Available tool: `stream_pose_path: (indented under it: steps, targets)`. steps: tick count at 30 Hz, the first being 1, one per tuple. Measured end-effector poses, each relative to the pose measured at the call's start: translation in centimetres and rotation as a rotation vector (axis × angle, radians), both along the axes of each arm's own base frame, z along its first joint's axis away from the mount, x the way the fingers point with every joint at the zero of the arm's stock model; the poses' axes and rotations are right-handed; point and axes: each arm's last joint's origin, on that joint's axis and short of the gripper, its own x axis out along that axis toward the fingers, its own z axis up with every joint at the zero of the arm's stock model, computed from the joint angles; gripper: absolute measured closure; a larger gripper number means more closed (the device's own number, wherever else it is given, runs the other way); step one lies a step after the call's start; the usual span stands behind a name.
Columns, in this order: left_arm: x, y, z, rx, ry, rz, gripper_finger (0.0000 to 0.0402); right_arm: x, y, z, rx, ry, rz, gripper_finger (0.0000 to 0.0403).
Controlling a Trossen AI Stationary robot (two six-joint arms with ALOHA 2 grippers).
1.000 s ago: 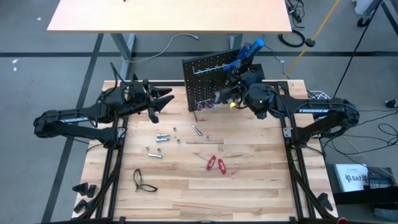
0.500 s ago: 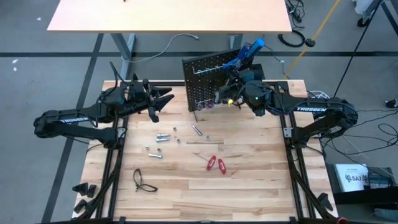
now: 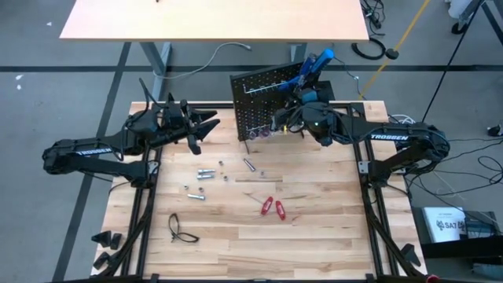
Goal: Hang tools onto peg board
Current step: Hang the blue pick tool on the pegboard
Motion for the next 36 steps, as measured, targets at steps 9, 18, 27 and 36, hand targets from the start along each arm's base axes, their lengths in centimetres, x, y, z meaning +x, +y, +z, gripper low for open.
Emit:
stream_pose_path:
  steps: [9,18,27,36]
  targets:
    - [0.0,0.0,-0.1,-0.002,0.012,0.0,0.0238,0.3,-0.8,0.1,-0.006,-0.043,-0.016,0.0402]
    - [0.0,0.0,-0.1,-0.003,0.01,0.0,0.0238,1.3,-1.6,-1.2,0.023,-0.03,-0.033,0.0402]
    - [0.0,-0.1,-0.1,-0.001,0.01,-0.016,0.0238,1.4,-1.7,-1.8,0.023,0.041,-0.028,0.0386]
    - [0.0,-0.1,-0.1,-0.001,0.011,-0.021,0.0238,1.4,-1.4,-2.1,0.008,0.112,-0.012,0.0299]
